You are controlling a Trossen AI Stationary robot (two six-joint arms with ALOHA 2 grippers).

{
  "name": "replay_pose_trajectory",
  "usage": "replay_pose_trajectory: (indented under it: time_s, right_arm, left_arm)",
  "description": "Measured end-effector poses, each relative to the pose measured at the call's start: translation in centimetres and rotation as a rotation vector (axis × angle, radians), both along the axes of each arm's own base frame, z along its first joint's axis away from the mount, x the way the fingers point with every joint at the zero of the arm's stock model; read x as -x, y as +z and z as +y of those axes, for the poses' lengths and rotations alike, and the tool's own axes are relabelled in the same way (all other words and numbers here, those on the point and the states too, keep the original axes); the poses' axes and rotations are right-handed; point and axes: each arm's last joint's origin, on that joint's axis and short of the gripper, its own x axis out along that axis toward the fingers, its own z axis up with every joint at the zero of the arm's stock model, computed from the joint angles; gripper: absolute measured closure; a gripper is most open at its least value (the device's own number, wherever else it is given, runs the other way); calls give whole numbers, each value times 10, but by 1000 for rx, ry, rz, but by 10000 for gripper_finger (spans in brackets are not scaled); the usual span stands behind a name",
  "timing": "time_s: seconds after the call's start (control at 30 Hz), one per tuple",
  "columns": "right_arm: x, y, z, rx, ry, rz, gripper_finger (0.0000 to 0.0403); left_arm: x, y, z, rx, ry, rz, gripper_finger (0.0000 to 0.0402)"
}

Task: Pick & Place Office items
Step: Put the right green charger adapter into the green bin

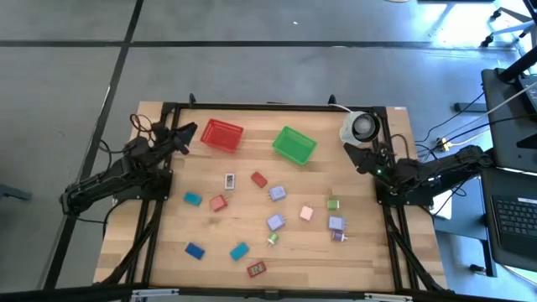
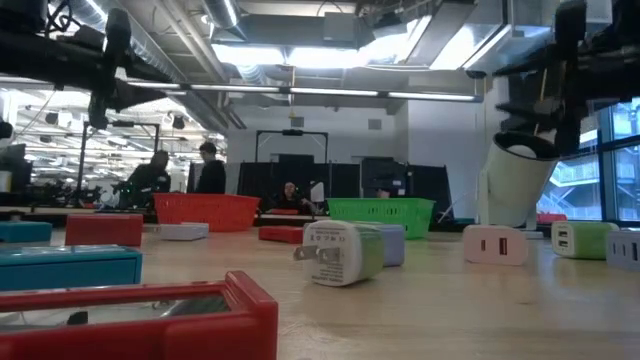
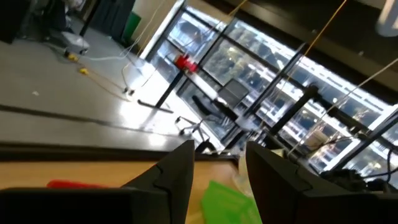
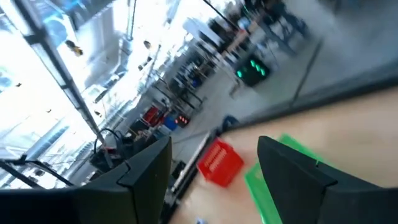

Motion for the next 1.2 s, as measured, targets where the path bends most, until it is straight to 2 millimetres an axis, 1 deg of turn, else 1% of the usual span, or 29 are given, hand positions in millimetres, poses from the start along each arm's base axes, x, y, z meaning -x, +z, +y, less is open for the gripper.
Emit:
replay_pose_trajectory:
  time_s: [0.2, 0.3, 0.43, 0.53, 0.67, 0.77, 0.93, 1.1, 1.2]
  right_arm:
    - [1, 31, -1, 146, 51, 15, 161]
    - [-1, 45, -1, 184, 43, 86, 161]
    - [-8, 63, 0, 238, 54, 284, 161]
    - [-17, 78, 2, 280, 91, 445, 161]
    - [-32, 89, 5, 325, 224, 655, 161]
    - [-47, 89, 8, 350, 376, 781, 161]
    - [-69, 86, 7, 342, 513, 857, 161]
    - [-74, 81, 2, 360, 618, 896, 161]
    - [-73, 70, 3, 322, 726, 978, 161]
  left_arm:
    - [2, 1, 2, -47, 98, 42, 260]
    - [3, 1, 3, -40, 156, 40, 260]
    - [4, 1, 3, -26, 193, 28, 260]
    - [4, 1, 3, -24, 197, 26, 260]
    - [5, 1, 3, -23, 201, 25, 260]
    - [5, 1, 4, -19, 227, 27, 260]
    - [6, 0, 4, -14, 246, 35, 260]
    - [5, -2, 4, -7, 242, 55, 260]
    - [5, -4, 4, -1, 239, 73, 260]
